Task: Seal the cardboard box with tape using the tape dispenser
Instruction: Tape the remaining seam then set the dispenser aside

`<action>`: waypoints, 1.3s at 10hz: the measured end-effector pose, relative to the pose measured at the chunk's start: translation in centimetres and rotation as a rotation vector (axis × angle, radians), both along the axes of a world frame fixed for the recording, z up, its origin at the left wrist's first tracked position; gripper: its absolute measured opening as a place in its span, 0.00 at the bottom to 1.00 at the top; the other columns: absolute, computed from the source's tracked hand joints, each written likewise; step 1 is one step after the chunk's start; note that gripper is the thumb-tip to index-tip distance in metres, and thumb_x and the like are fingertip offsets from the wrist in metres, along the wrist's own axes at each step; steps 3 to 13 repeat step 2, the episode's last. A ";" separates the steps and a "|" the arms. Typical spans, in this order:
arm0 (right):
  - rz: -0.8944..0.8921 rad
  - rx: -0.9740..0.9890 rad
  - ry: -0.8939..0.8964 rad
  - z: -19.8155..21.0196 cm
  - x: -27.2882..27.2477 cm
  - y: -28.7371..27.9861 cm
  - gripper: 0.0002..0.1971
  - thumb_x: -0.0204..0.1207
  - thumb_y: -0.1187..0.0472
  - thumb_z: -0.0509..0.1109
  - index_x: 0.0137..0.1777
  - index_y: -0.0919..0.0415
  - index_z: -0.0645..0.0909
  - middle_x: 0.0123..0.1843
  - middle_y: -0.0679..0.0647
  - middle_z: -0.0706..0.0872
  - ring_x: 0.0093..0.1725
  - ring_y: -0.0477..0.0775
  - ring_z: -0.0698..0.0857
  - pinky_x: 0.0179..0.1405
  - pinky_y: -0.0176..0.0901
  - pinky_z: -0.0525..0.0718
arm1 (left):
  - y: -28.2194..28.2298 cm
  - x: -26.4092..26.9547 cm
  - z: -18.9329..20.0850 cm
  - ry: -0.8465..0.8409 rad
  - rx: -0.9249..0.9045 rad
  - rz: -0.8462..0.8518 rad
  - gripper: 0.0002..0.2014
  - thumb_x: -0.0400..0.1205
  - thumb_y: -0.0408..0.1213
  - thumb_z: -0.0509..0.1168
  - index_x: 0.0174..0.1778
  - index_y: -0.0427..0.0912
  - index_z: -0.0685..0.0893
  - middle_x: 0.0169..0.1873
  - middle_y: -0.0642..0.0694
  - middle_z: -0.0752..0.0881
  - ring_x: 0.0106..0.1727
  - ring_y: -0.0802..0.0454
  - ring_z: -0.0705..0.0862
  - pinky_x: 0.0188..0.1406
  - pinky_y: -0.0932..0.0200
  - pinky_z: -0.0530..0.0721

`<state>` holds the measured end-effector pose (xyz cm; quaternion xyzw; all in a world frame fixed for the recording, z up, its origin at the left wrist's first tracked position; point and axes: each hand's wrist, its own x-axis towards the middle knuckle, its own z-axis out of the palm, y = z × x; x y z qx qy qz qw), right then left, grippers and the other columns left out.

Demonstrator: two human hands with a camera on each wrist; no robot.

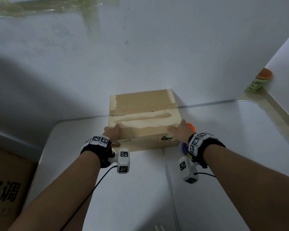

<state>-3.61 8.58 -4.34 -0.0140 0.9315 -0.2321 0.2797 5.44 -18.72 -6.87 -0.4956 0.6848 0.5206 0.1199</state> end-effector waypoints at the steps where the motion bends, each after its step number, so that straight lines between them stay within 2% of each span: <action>1: 0.016 0.012 -0.006 0.4 -0.3 0.3 0.40 0.82 0.41 0.59 0.82 0.69 0.52 0.76 0.66 0.72 0.72 0.65 0.76 0.66 0.50 0.77 | -0.1 0.1 1.0 -0.089 -0.128 -0.101 0.38 0.81 0.60 0.53 0.77 0.31 0.64 0.73 0.32 0.74 0.68 0.30 0.77 0.63 0.45 0.80; 2: -0.037 -0.104 0.138 0.9 -0.2 0.6 0.33 0.83 0.49 0.61 0.80 0.69 0.58 0.75 0.66 0.73 0.72 0.65 0.76 0.68 0.50 0.75 | 0.0 0.0 1.8 -0.052 -0.230 -0.104 0.33 0.83 0.51 0.57 0.78 0.31 0.62 0.74 0.32 0.72 0.68 0.33 0.77 0.58 0.52 0.78; 13: -0.037 -0.104 0.138 0.9 -0.2 0.6 0.33 0.83 0.49 0.61 0.80 0.69 0.58 0.75 0.66 0.73 0.72 0.65 0.76 0.68 0.50 0.75 | 0.0 0.0 1.8 -0.052 -0.230 -0.104 0.33 0.83 0.51 0.57 0.78 0.31 0.62 0.74 0.32 0.72 0.68 0.33 0.77 0.58 0.52 0.78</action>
